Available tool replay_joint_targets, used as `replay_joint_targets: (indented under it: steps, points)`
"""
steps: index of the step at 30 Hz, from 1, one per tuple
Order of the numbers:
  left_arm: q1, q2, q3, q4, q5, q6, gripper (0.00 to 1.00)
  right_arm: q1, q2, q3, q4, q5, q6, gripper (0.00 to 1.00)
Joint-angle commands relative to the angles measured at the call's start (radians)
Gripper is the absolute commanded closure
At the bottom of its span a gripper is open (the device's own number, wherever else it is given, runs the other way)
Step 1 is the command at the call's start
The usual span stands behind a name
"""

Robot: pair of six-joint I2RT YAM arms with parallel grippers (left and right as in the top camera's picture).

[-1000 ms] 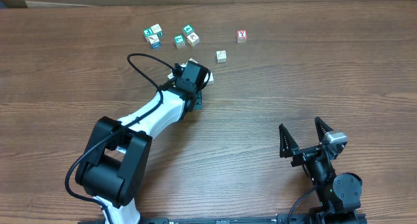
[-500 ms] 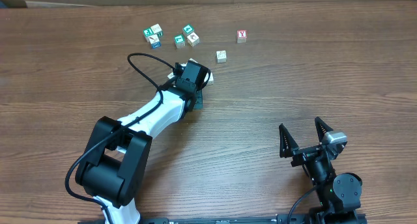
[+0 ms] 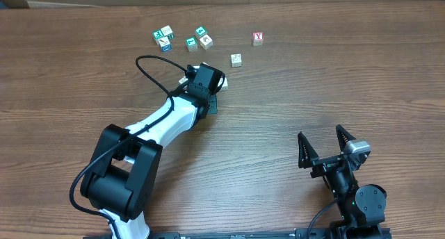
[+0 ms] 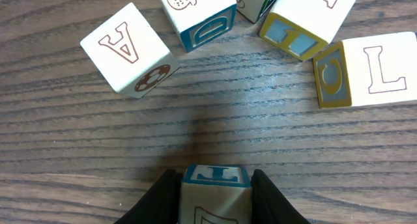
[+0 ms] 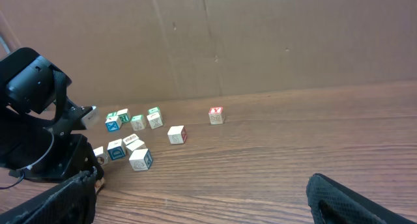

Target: Form a horizontal line

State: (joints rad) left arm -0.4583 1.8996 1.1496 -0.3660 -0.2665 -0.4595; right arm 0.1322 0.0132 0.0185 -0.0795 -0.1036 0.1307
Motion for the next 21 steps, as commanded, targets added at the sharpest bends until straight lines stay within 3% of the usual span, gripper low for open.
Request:
replay_joint_targets:
  steps: [1,21]
  points:
    - [0.000,0.010,-0.010,0.009,-0.013,0.019,0.73,-0.003,-0.005,-0.010,0.003,0.008,0.002,0.00]
    - [0.000,0.010,-0.010,0.016,-0.032,0.019,0.74,-0.003,-0.005,-0.010,0.003,0.008,0.002,0.00]
